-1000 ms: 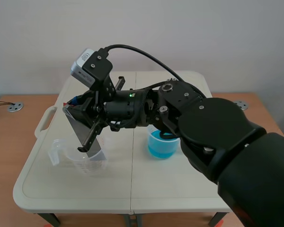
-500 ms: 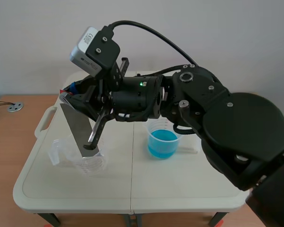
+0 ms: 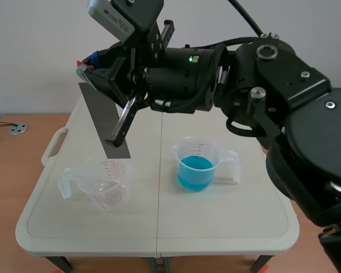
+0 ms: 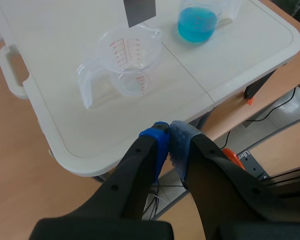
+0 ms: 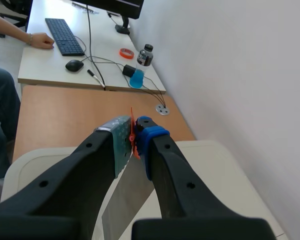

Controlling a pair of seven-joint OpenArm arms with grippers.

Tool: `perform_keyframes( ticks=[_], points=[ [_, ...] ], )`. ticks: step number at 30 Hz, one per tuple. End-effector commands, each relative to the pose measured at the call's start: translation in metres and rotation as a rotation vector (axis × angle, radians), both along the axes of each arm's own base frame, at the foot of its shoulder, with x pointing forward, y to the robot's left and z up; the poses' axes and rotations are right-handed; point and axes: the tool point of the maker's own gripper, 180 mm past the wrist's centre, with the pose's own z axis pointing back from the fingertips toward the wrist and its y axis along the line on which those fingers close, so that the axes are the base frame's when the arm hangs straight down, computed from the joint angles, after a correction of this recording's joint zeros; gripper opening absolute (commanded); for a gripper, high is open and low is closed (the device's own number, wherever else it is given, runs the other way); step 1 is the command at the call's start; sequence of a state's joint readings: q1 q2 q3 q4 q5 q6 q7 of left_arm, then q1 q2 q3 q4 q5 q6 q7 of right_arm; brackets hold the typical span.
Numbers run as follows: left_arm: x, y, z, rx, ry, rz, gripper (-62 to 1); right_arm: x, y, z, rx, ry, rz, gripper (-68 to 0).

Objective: Hold the metal plate by the orange handle, dip it into the blue solution, take it out and point at it, then put the plate back in the beaker on the left.
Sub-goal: 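Move the plate over the blue solution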

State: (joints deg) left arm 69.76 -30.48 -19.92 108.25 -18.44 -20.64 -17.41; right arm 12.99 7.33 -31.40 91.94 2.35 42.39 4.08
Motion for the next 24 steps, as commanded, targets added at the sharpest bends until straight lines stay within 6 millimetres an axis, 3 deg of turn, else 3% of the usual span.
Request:
perform_keyframes(
  ticks=[1, 12, 24],
  points=[
    [0.003, -0.002, 0.005, -0.015, -0.020, 0.004, -57.5, 0.003, -0.004, 0.018, 0.028, -0.039, -0.005, -66.2],
    [0.004, -0.002, 0.006, -0.016, -0.024, 0.001, -57.5, 0.024, -0.059, 0.062, 0.069, -0.116, -0.140, -66.2],
    [0.033, -0.005, 0.016, 0.011, -0.108, -0.046, -57.5, 0.028, -0.115, 0.067, 0.082, -0.094, -0.271, -66.2]
  ],
)
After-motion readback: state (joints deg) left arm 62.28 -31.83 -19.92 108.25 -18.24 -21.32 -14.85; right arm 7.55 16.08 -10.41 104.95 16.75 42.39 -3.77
